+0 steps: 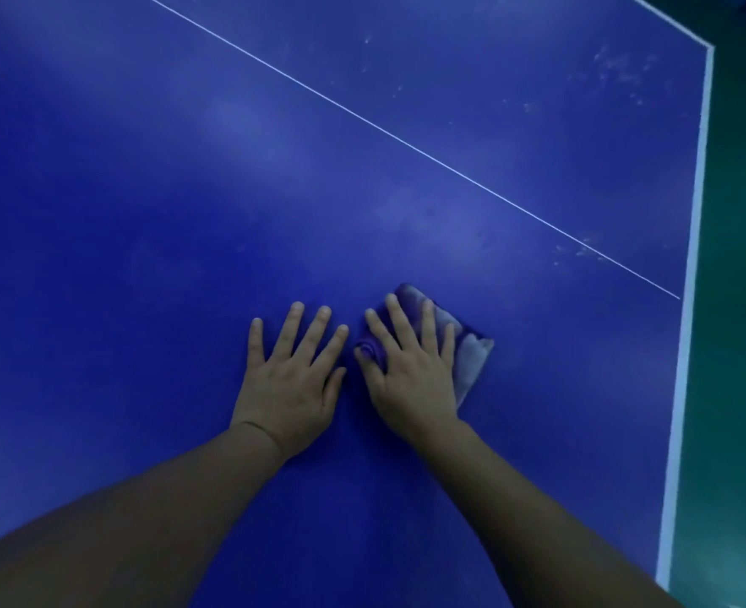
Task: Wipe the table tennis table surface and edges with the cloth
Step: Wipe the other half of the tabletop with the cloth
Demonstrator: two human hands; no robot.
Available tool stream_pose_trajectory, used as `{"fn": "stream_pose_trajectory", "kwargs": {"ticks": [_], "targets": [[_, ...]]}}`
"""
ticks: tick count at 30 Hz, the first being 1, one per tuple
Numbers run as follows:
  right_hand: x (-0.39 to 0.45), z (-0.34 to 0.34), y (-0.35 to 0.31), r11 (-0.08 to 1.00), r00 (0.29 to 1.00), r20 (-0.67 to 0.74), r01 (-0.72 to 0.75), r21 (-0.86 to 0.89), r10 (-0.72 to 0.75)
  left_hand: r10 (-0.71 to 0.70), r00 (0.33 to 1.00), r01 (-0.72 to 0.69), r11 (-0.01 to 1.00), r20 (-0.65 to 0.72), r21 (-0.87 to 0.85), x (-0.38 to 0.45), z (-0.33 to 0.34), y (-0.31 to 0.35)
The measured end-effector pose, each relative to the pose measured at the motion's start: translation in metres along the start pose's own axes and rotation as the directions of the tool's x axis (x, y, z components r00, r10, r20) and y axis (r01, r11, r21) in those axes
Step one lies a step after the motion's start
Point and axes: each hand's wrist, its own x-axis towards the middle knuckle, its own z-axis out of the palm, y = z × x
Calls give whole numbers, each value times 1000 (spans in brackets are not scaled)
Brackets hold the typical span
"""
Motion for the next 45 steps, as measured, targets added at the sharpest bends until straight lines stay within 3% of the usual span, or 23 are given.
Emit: {"fn": "stream_pose_trajectory", "kwargs": {"ticks": [3,7,9,14,20,24,27,31,34,37,41,45], "targets": [[47,-15,24,998,998,-31,55,-36,-57,-22,1000,22,1000,6,13,4,-4,3],[72,-34,95,961,960,-52,-275,25,276,-49,999,50,998,8,-49,27,-9,27],[50,-33,106,931,929,-57,-362,53,365,-45,999,44,994,-9,-96,47,-11,46],[18,-20,82,963,965,-12,-262,55,263,-173,985,171,973,1,-158,109,-8,96],[92,-37,125,994,992,-57,-108,17,109,-270,962,265,958,-29,-106,120,3,110],[111,-54,170,940,938,-79,-330,81,337,-248,968,244,965,-31,-101,123,5,112],[84,-43,156,883,877,-106,-458,104,468,-256,966,252,963,-37,-91,123,9,112],[93,-32,102,944,948,-65,-300,137,310,-271,962,269,960,-14,-78,121,6,109],[140,-44,103,971,974,-69,-206,120,216,-269,963,267,962,-15,-63,120,5,111],[157,-51,139,944,941,-97,-313,107,324,-265,964,264,963,-10,-55,121,5,110],[112,-48,180,831,829,-107,-527,177,549,-244,970,244,967,2,-75,122,4,109],[66,-39,193,816,813,-95,-560,142,574,-238,971,236,968,-8,-90,121,5,108]]}}
